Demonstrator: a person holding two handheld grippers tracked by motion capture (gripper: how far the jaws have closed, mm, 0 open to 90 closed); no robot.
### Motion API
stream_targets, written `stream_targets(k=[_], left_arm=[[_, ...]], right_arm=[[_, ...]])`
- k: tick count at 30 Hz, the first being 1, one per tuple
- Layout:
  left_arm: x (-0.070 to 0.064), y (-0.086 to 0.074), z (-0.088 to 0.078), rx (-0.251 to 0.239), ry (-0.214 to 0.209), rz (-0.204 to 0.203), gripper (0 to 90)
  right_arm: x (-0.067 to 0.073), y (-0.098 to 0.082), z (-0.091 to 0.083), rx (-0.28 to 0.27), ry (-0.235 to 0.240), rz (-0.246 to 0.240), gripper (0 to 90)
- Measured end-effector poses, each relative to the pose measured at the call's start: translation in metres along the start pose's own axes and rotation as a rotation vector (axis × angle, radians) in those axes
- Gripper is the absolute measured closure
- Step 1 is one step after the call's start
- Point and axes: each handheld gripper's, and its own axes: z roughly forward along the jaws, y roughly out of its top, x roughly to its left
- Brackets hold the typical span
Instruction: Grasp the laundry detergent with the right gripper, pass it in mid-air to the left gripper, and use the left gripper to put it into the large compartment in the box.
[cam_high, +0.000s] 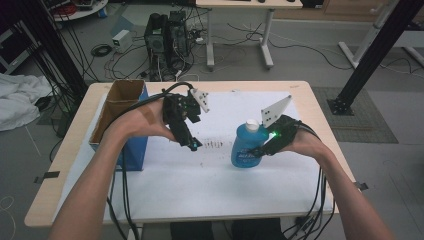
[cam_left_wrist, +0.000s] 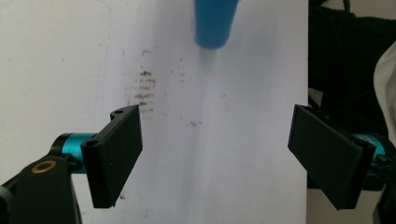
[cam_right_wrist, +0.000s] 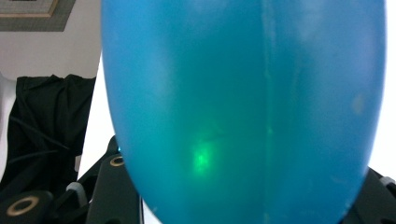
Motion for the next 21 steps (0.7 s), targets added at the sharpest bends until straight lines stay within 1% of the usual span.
stream_targets(k=[1, 2, 3, 4, 5, 6, 7, 8, 9, 10, 11, 12, 13, 15, 16, 17, 19, 20, 21], left_arm=[[0.000, 0.004, -0.001, -0.008, 0.000, 0.001, 17.9], [-0.001, 0.008, -0.002, -0.011, 0.002, 0.005, 17.9], [-0.001, 0.012, -0.002, -0.011, 0.004, 0.006, 17.9], [-0.002, 0.015, -0.002, -0.018, 0.008, -0.005, 17.9], [-0.001, 0.018, -0.003, -0.005, 0.010, 0.004, 17.9], [-0.001, 0.020, -0.002, -0.008, 0.008, -0.001, 17.9], [-0.001, 0.022, -0.002, -0.006, 0.007, -0.006, 17.9], [-0.001, 0.024, -0.001, -0.015, 0.006, -0.017, 17.9], [0.000, 0.025, -0.001, -0.006, 0.003, -0.008, 17.9], [-0.001, 0.026, 0.001, -0.005, 0.000, -0.009, 17.9], [-0.001, 0.028, 0.002, -0.002, 0.001, -0.006, 17.9], [-0.001, 0.029, 0.003, 0.004, -0.002, -0.003, 17.9], [-0.001, 0.030, 0.005, 0.003, -0.004, -0.002, 17.9], [0.000, 0.031, 0.008, 0.003, -0.006, -0.005, 17.9], [0.000, 0.032, 0.009, 0.005, -0.006, -0.005, 17.9], [0.001, 0.033, 0.011, 0.005, -0.008, -0.006, 17.9], [0.001, 0.034, 0.016, 0.006, -0.018, -0.005, 17.9], [0.001, 0.035, 0.019, 0.011, -0.018, 0.000, 17.9], [0.000, 0.035, 0.022, 0.000, -0.020, -0.012, 17.9]], right_arm=[[0.000, 0.004, 0.001, 0.002, -0.001, -0.001, 46.1], [0.000, 0.008, 0.003, -0.004, 0.011, -0.007, 46.1], [0.000, 0.011, 0.004, 0.006, 0.019, -0.021, 46.1], [-0.001, 0.015, 0.008, -0.007, 0.021, -0.025, 46.0], [0.001, 0.020, 0.010, -0.014, 0.021, -0.021, 46.1], [0.000, 0.023, 0.012, -0.005, 0.026, -0.034, 46.1], [-0.001, 0.026, 0.014, -0.010, 0.036, -0.038, 46.1], [-0.001, 0.029, 0.016, -0.010, 0.037, -0.045, 46.1], [-0.002, 0.032, 0.019, -0.019, 0.044, -0.046, 46.0], [-0.003, 0.034, 0.022, -0.032, 0.042, -0.063, 46.0], [-0.002, 0.036, 0.024, -0.015, 0.042, -0.051, 46.0], [-0.002, 0.037, 0.027, -0.018, 0.048, -0.052, 46.0], [-0.003, 0.039, 0.028, -0.010, 0.051, -0.055, 46.0], [-0.003, 0.040, 0.032, -0.017, 0.062, -0.047, 46.0], [-0.005, 0.041, 0.034, -0.021, 0.059, -0.074, 46.0], [-0.004, 0.041, 0.035, -0.019, 0.055, -0.064, 46.0], [-0.005, 0.042, 0.036, -0.028, 0.059, -0.073, 46.0], [-0.005, 0.042, 0.036, -0.020, 0.055, -0.070, 46.0], [-0.005, 0.042, 0.037, -0.027, 0.054, -0.076, 46.0]])
